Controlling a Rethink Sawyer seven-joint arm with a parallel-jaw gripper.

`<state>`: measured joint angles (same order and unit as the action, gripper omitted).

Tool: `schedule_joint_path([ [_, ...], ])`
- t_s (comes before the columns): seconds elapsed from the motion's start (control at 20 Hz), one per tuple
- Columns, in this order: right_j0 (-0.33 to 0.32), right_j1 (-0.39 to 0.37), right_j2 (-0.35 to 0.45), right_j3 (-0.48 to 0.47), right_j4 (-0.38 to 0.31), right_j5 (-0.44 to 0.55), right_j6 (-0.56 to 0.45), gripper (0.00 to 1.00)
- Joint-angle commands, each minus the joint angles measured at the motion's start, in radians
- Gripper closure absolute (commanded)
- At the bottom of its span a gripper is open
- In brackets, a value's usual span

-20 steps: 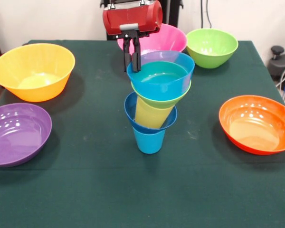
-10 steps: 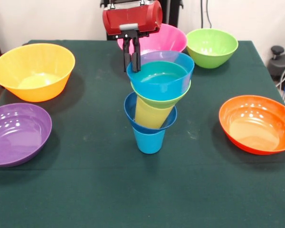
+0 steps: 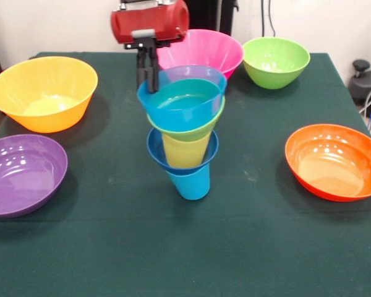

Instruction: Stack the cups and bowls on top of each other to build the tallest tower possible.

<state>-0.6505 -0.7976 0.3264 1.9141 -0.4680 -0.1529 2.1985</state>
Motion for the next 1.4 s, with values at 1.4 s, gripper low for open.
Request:
schedule_joint_path([
  [1.4, 0.101, 0.03, -0.03, -0.017, 0.006, 0.054, 0.068, 1.0],
])
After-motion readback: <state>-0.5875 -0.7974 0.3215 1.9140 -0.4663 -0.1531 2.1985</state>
